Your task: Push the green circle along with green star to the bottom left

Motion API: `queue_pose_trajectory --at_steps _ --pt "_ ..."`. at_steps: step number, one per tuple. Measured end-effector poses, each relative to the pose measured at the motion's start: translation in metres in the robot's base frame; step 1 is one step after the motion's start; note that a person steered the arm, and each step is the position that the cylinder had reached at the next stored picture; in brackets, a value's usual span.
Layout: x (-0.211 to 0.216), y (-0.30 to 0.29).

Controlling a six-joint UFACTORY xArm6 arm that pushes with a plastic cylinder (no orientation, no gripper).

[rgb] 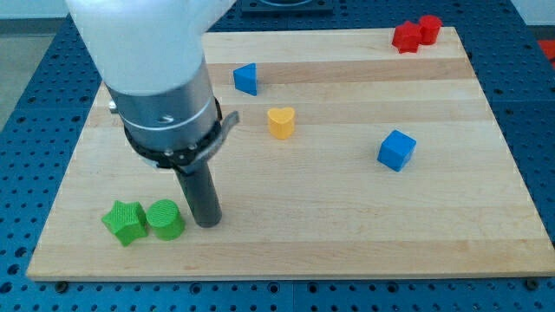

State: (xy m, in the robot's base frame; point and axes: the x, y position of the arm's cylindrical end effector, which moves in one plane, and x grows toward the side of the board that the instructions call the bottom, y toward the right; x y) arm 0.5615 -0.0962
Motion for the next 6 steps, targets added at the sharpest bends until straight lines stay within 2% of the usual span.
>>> queue_pose_trajectory --at_steps 4,6 --pt "0.0 0.019" --pt "0.005 -0.017"
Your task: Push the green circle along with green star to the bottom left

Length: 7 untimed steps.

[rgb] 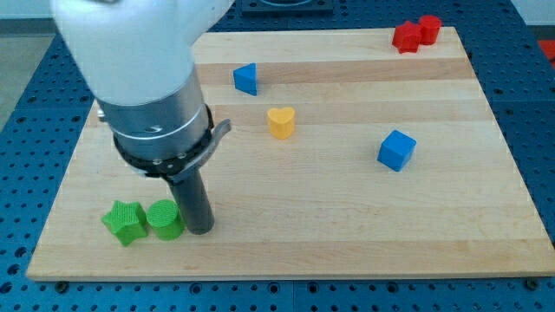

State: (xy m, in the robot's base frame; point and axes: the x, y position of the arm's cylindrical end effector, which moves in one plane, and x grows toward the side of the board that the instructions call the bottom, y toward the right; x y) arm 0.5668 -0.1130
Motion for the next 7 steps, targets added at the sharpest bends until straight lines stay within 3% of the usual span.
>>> queue_pose_trajectory --at_steps 5,7 --pt "-0.017 -0.069" --pt "-0.054 -0.071"
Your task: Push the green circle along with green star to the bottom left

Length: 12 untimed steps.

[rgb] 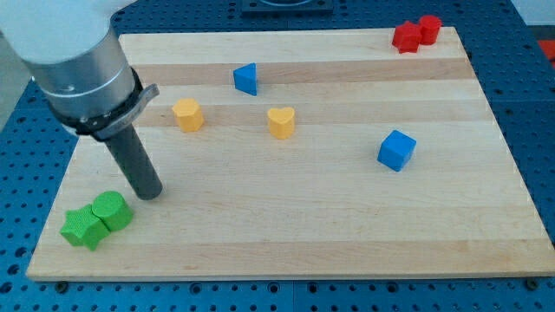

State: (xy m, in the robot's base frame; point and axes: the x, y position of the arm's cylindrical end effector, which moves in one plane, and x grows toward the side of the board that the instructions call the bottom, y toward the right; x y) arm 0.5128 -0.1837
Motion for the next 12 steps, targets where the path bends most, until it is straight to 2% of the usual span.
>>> queue_pose_trajectory --at_steps 6,10,12 --pt "0.025 -0.049" --pt "0.011 -0.018" --pt "0.04 -0.007"
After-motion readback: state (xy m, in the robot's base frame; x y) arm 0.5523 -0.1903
